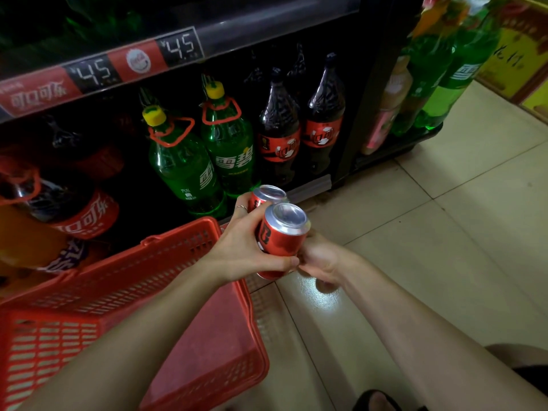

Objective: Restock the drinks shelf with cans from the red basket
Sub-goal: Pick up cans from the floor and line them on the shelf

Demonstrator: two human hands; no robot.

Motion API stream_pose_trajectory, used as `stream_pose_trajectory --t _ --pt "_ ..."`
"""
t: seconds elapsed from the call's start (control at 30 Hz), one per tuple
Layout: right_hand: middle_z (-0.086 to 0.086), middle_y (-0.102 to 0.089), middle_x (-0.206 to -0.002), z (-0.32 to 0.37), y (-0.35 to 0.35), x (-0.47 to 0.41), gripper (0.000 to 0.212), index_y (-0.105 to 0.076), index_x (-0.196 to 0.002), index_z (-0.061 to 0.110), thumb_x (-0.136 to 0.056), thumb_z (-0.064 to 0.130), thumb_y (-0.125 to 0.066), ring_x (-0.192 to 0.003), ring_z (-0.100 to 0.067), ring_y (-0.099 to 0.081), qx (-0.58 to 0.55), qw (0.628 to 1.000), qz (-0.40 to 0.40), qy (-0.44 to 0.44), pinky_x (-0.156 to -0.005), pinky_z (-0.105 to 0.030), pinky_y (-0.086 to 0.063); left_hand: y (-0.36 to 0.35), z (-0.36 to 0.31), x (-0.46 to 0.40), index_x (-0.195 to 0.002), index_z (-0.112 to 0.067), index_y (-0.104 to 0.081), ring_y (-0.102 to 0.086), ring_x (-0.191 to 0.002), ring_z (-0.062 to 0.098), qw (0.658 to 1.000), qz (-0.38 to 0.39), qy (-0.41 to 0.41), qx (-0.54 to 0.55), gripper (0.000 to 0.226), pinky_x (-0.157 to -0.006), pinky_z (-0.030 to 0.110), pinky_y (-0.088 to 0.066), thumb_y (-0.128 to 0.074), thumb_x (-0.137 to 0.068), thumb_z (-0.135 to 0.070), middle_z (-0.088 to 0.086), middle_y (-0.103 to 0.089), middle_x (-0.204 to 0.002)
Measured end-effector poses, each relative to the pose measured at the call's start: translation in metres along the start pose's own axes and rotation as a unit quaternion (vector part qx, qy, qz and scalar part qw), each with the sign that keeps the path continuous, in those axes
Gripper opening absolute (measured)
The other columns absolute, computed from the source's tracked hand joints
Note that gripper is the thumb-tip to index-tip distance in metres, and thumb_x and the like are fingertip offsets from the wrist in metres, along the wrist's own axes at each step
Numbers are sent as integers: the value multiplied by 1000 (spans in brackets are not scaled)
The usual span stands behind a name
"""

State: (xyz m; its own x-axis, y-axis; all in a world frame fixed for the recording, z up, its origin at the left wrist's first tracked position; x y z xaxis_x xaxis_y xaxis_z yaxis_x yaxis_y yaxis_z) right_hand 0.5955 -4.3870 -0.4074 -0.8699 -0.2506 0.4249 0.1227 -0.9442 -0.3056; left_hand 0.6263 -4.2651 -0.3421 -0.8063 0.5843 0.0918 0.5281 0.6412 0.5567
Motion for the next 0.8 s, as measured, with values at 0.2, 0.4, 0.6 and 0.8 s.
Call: stream_pose_trajectory --t 0.2,0.4,0.6,0.8 --pt "0 -74 -79 11 5 9 14 -67 -98 7 -93 15 -57 -74 -15 -67 14 1000 -6 -2 -69 -28 -50 -2 0 -4 -131 -47 -59 -28 -134 -18 1000 -24 -5 10 89 -117 20 -35 -88 -48 -56 -4 -34 -145" --pt "1 -75 -83 8 12 8 15 -65 -105 5 -103 11 -51 -73 -7 -70 -8 1000 0 2 -63 -22 -55 -7 -1 -7 -127 -57 -54 -25 -137 -14 1000 23 -7 4 85 -116 18 -32 -88 -49 -57 -7 -30 -142" --pt "-17 -69 -124 3 9 6 29 -66 -122 6 -98 18 -57 -114 -29 -66 -19 1000 -18 -2 -95 -43 -55 -12 5 -9 -133 -53 -54 -20 -124 -35 998 58 17 29 92 -104 -2 -27 -88 -48 -59 -5 -26 -148" --pt "-8 -72 -104 -4 9 4 24 -65 -118 3 -102 15 -53 -96 -26 -64 18 999 7 -29 -74 -34 -52 -11 2 -8 -128 -54 -55 -18 -118 -37 998 54 13 -8 87 -96 -10 -22 -84 -46 -60 -2 -33 -141"
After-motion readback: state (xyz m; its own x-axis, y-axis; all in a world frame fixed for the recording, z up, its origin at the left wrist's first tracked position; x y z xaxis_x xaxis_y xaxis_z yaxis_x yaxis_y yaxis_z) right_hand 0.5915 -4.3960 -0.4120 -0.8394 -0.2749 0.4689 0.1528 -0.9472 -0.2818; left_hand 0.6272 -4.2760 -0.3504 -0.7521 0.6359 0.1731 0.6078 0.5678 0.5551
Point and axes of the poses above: each hand's wrist, its own x-axis away from the middle knuckle, its own y-axis out of the back of the hand, z = x × y, the point moved 5 cm from there along -x, towards the middle knuckle
